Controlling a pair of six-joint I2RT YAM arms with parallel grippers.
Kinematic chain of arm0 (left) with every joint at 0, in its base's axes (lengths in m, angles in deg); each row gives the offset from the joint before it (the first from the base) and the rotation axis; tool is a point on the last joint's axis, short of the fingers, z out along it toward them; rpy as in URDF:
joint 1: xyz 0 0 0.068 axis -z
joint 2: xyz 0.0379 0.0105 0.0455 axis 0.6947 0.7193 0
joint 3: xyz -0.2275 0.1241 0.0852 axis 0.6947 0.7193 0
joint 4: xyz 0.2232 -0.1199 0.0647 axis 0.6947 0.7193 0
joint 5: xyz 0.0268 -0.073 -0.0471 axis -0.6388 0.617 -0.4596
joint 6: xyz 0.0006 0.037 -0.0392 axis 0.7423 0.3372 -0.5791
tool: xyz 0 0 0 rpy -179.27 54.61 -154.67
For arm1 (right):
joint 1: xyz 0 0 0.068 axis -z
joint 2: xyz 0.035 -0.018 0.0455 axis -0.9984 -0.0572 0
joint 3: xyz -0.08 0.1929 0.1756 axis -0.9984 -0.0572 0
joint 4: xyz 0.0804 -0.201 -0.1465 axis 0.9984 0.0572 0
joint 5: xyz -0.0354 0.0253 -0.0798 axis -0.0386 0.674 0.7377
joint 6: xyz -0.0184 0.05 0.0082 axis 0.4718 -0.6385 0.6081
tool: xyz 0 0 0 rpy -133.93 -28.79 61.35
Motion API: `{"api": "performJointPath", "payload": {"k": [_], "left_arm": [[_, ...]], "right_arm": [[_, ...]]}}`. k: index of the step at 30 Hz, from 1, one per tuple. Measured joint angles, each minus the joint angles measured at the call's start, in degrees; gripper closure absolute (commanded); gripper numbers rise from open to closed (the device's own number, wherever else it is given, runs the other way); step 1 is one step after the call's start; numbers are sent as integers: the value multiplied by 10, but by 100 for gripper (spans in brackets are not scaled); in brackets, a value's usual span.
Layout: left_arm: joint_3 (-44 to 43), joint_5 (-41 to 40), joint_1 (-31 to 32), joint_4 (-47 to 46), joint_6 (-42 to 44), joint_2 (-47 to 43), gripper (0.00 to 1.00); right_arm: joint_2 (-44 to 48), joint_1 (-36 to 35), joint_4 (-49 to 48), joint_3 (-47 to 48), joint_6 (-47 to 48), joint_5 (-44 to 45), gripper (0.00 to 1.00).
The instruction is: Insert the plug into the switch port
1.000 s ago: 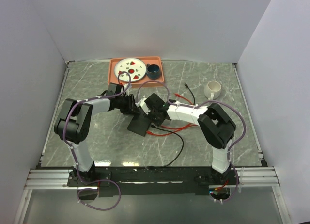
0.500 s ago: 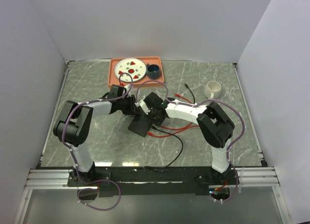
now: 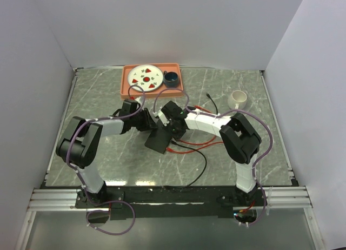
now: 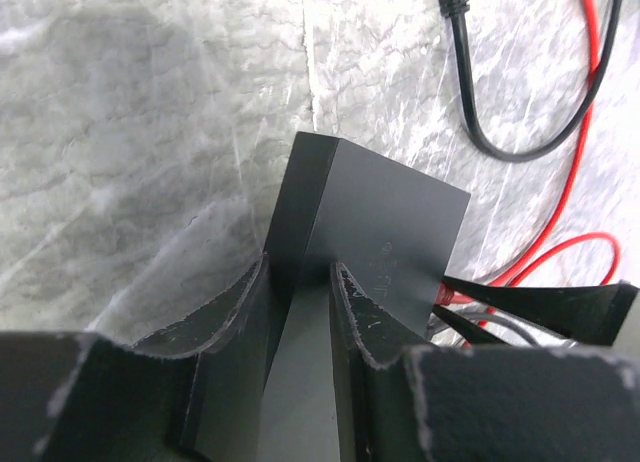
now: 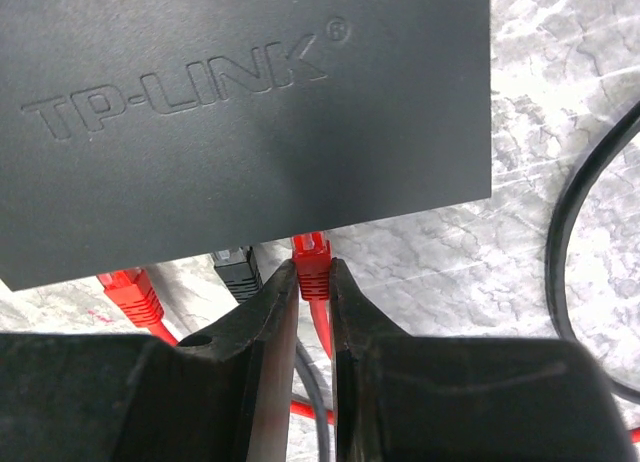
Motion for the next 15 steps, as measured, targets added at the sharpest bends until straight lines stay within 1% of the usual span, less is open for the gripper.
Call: {"api": "performJointPath", "payload": {"k": [5,15], "left_arm": [[31,-10,0,-42,-36,-11,99],[23,-36,14,-32,-38,-14,99]], "right_arm": [[0,0,-5,-4,-11,4,100],[0,4,-6,-4,-7,-4,100]]}}
